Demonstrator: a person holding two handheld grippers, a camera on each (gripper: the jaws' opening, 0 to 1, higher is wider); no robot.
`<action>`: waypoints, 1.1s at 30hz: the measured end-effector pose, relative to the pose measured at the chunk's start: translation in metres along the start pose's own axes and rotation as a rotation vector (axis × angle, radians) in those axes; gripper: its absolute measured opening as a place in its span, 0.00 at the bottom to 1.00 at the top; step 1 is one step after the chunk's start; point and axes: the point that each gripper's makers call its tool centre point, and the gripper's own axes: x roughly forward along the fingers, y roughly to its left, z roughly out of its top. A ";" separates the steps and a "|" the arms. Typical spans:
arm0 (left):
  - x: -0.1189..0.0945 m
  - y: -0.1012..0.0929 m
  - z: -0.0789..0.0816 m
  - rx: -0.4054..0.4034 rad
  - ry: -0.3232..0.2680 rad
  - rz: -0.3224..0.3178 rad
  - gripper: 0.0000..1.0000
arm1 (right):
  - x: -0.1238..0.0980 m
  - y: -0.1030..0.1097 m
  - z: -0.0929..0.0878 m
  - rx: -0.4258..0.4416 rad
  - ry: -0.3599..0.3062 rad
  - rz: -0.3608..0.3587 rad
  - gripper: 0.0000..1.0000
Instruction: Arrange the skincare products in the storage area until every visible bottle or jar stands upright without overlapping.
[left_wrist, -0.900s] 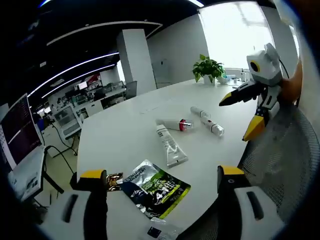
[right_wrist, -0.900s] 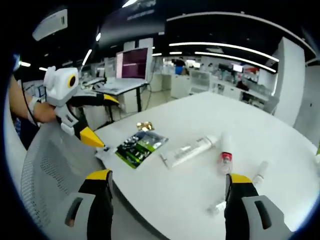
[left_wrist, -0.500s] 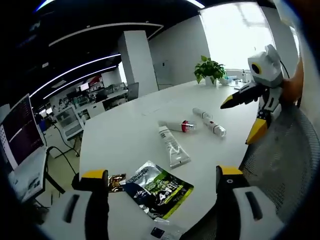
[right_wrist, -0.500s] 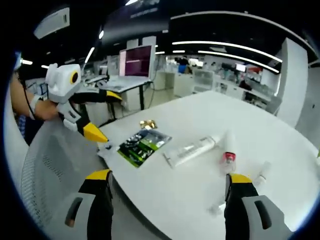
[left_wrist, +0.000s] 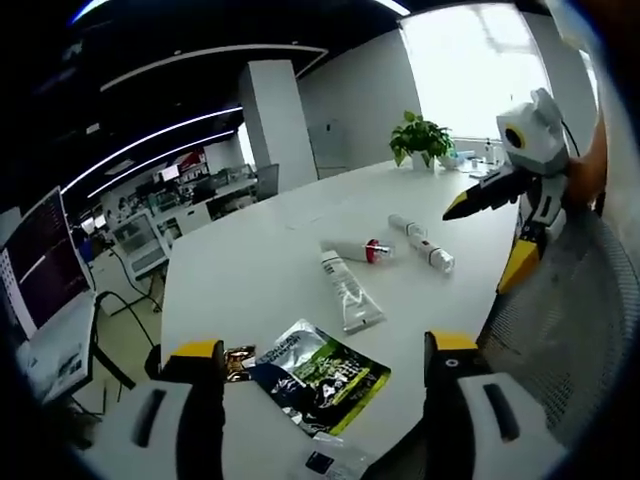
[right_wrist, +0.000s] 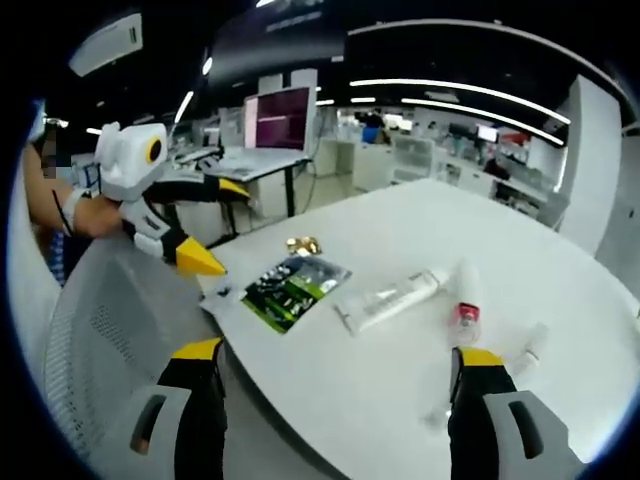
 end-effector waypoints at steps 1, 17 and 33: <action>0.000 0.001 0.000 -0.005 -0.001 0.003 0.78 | 0.000 0.000 0.000 0.002 0.002 0.001 0.97; 0.001 0.000 -0.003 0.022 0.020 0.006 0.75 | 0.002 0.004 -0.006 0.009 0.028 0.020 0.95; 0.002 0.003 -0.011 0.039 0.065 0.026 0.75 | 0.010 -0.007 0.019 0.009 0.003 0.040 0.98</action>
